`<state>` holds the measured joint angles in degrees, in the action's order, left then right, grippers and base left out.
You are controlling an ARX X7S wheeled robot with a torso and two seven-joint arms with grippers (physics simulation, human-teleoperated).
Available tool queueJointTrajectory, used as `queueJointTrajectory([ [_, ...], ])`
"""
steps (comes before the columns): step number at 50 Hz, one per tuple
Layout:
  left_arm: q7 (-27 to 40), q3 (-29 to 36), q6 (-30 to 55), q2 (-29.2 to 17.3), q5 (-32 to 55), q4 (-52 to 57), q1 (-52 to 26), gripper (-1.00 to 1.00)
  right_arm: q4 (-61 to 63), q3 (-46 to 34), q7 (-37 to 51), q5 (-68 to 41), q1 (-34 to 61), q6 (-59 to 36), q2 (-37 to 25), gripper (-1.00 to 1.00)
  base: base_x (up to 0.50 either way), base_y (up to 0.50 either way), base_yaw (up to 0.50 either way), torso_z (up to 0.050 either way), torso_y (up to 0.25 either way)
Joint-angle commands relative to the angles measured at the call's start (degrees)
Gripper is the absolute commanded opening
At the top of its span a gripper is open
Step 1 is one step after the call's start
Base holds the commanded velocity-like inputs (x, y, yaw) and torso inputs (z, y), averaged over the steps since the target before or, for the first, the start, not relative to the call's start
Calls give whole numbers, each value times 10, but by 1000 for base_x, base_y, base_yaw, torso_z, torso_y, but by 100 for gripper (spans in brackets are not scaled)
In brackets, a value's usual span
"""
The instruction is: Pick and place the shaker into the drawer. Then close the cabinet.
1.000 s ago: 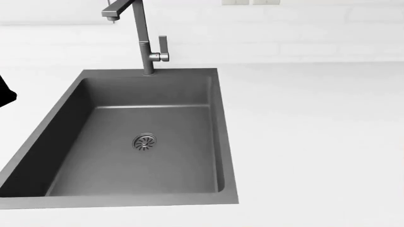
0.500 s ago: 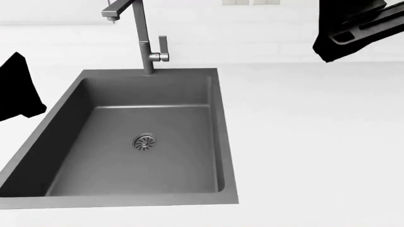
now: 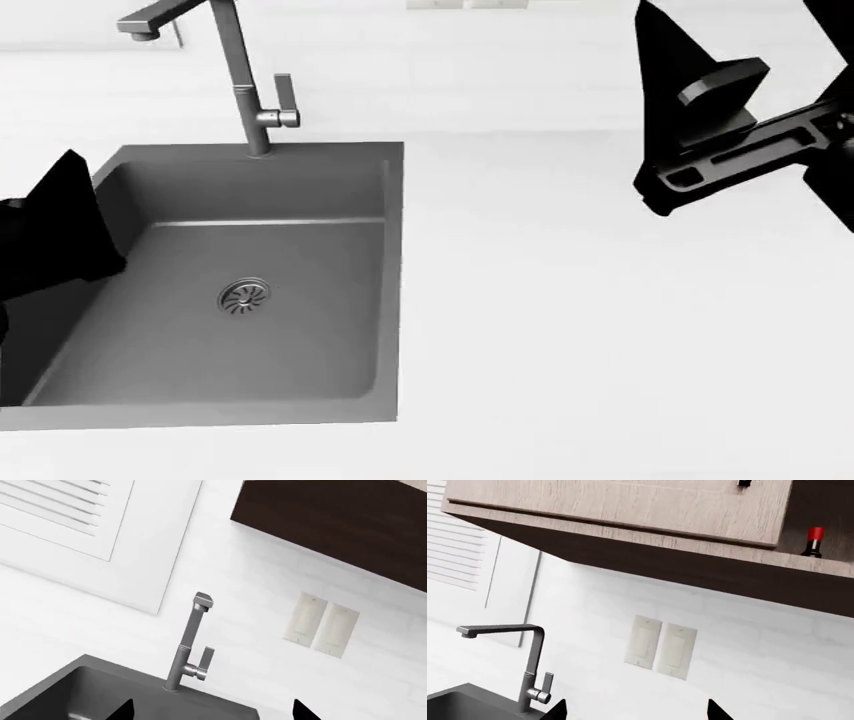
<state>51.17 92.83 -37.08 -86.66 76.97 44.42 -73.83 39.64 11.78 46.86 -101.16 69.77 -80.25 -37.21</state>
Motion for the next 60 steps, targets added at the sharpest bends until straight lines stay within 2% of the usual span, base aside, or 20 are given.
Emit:
queueJointTrajectory([
  [1, 3, 7, -7, 4, -13, -2, 11, 100, 8, 5, -24, 22, -17, 5, 6, 100, -102, -498, 0, 0, 0],
  [13, 3, 12, -18, 0, -21, -6, 21, 100, 15, 0, -29, 29, -22, 12, 3, 100, 20, -501, 0, 0, 0],
  [29, 8, 13, -19, -2, -28, -4, 27, 100, 25, 0, -36, 30, -34, 24, -3, 100, 262, -466, 0, 0, 0],
  [47, 6, 15, -23, -2, -37, -6, 34, 100, 25, -17, -40, 40, -35, 28, -8, 100, -230, -479, 0, 0, 0],
  [60, 6, 15, -25, -2, -42, -5, 38, 100, 28, -24, -57, 55, -33, 32, -9, 100, -15, -500, 0, 0, 0],
])
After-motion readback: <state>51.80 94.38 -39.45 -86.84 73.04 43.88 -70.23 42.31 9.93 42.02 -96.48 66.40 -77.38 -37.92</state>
